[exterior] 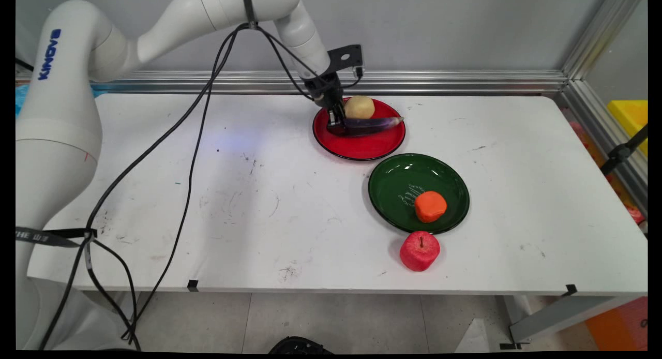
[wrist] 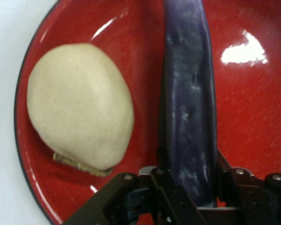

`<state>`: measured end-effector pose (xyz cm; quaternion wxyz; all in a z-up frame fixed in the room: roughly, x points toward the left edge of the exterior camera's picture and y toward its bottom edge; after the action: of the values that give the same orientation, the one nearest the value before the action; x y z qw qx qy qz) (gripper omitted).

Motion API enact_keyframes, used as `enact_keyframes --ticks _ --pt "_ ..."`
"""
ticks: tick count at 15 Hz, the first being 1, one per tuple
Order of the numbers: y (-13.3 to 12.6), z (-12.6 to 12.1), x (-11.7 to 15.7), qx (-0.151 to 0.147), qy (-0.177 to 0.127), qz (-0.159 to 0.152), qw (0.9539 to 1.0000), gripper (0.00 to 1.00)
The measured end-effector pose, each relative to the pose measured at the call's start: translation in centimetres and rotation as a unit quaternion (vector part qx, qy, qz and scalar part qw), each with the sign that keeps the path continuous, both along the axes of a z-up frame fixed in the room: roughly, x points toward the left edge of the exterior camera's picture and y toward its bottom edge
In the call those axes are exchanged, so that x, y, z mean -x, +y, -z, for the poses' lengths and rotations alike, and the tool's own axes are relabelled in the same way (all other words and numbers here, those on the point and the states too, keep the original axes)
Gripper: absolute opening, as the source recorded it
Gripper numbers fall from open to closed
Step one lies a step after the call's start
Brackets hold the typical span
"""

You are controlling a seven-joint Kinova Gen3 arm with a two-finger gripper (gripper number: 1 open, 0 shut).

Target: Place the picked object on the green plate

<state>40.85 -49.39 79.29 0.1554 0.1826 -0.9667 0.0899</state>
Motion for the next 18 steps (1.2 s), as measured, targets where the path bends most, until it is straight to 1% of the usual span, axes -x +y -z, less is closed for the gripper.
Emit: enact_keyframes --ticks 5,8,13,16,18 --pt "0.3 -2.4 1.7 -0.008 0.019 -0.007 0.9998 0.00" --pt "0.9 -3.6 3.9 -0.018 0.038 -0.013 0.9991 0.00" --pt "2.2 -3.9 7.5 -0.030 0.058 -0.023 0.9976 0.00" --pt "3.0 -3.5 10.0 -0.034 0.069 -0.033 0.9965 0.00" --pt "3.5 -3.1 11.2 -0.036 0.073 -0.037 0.9960 0.00"
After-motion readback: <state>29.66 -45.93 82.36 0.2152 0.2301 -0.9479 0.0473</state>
